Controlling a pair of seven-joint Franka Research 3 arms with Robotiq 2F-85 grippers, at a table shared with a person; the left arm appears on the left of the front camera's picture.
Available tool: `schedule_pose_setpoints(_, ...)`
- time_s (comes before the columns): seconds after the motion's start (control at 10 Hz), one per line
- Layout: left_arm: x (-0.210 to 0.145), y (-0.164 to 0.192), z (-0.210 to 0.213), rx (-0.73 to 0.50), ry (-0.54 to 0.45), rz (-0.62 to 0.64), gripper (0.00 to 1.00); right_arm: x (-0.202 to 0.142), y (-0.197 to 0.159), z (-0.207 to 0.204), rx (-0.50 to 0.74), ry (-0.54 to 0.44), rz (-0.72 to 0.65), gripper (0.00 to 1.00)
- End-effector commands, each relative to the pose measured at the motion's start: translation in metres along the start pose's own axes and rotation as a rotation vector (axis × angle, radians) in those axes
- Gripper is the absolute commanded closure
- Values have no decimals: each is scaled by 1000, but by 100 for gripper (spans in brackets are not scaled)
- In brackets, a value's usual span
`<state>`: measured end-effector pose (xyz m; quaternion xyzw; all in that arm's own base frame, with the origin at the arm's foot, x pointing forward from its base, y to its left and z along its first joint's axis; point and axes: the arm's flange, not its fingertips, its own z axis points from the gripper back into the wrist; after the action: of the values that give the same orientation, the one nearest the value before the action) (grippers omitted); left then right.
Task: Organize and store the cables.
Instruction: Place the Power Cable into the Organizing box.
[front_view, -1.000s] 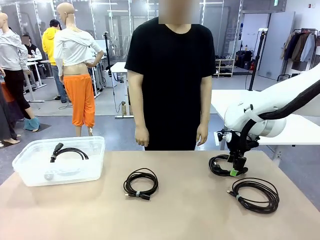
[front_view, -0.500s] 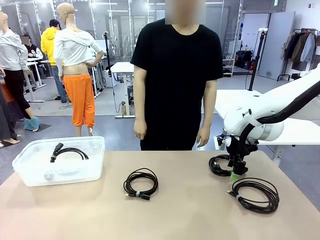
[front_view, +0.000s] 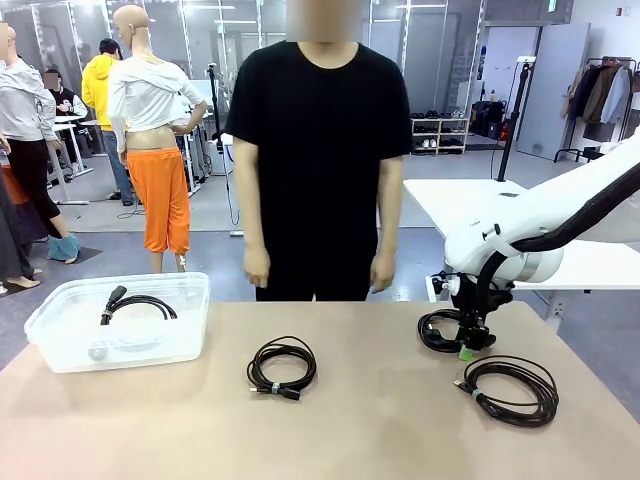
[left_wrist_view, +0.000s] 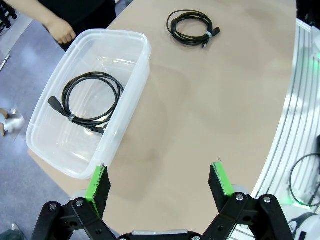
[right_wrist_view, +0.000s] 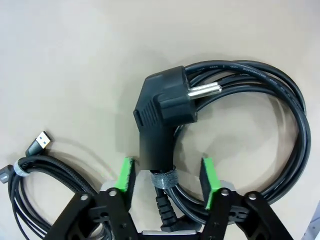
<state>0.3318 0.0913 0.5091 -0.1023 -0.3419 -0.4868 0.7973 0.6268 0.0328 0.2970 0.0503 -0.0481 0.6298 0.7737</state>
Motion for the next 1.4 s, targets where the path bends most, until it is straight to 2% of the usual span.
schedule_pose_setpoints(0.0, 0, 0, 0, -7, -2, -12, 0, 5, -4, 0, 11, 31, -28, 100)
schedule_pose_setpoints(0.6, 0, 0, 0, -7, -2, -12, 0, 9, -5, 14, -2, 26, -27, 100)
schedule_pose_setpoints(1.0, 0, 0, 0, -7, -2, -12, 0, 30, 24, 81, -73, 42, -21, 100)
schedule_pose_setpoints(1.1, 0, 0, 0, -7, -2, -12, 0, 36, 34, 96, -77, 81, -42, 100)
schedule_pose_setpoints(1.3, 0, 0, 0, -7, -2, -12, 0, 43, 46, 111, -61, 54, -52, 100)
